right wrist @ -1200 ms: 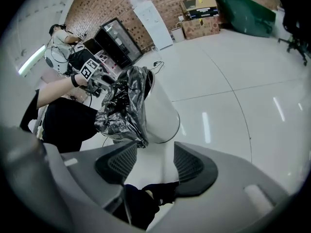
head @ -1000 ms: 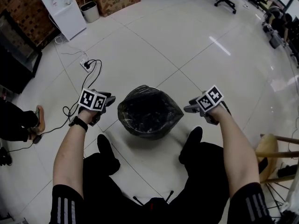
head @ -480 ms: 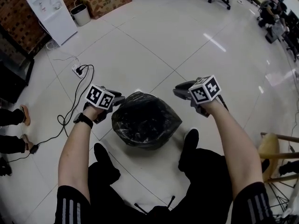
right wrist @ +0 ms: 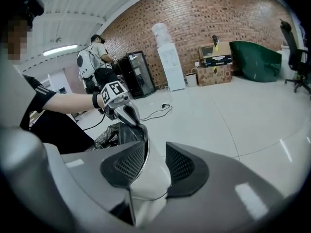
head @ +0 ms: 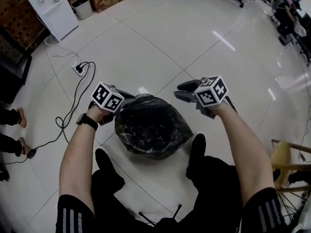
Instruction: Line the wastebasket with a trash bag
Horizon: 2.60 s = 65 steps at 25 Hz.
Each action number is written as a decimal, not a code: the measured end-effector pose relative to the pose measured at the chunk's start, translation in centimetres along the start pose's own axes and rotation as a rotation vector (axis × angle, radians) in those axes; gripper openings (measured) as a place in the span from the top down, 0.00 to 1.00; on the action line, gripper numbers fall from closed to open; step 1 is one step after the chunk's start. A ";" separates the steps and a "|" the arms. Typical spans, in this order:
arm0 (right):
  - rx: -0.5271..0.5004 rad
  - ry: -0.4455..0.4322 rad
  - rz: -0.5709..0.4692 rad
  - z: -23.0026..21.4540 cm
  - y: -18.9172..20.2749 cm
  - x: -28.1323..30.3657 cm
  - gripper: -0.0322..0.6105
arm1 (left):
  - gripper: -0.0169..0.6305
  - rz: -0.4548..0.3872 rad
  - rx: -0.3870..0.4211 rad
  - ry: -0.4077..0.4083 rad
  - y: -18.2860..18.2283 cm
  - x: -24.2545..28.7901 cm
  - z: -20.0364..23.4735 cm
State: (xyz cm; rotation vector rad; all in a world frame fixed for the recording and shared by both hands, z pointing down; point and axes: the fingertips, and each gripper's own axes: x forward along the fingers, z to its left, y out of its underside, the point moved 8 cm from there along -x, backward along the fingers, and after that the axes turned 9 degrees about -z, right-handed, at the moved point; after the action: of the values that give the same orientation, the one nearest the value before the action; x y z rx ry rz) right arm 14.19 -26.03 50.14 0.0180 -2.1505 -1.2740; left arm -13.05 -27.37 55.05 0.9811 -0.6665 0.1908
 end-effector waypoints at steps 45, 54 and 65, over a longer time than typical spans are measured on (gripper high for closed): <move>-0.050 0.117 0.174 -0.9 6.0 4.9 0.94 | 0.94 -0.097 -0.131 -0.098 2.3 2.0 3.2; -0.026 0.094 0.201 -1.3 7.6 6.7 0.94 | 0.91 -0.020 -0.146 -0.095 5.2 3.4 4.4; 0.000 0.094 0.188 -1.9 9.4 7.3 0.79 | 0.89 0.026 -0.170 -0.106 7.3 4.2 4.9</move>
State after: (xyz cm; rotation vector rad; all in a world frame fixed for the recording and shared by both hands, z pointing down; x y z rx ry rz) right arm 12.15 -24.81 61.96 -0.1200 -2.0203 -1.1424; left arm -15.05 -27.86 64.60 0.8237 -0.7800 0.1040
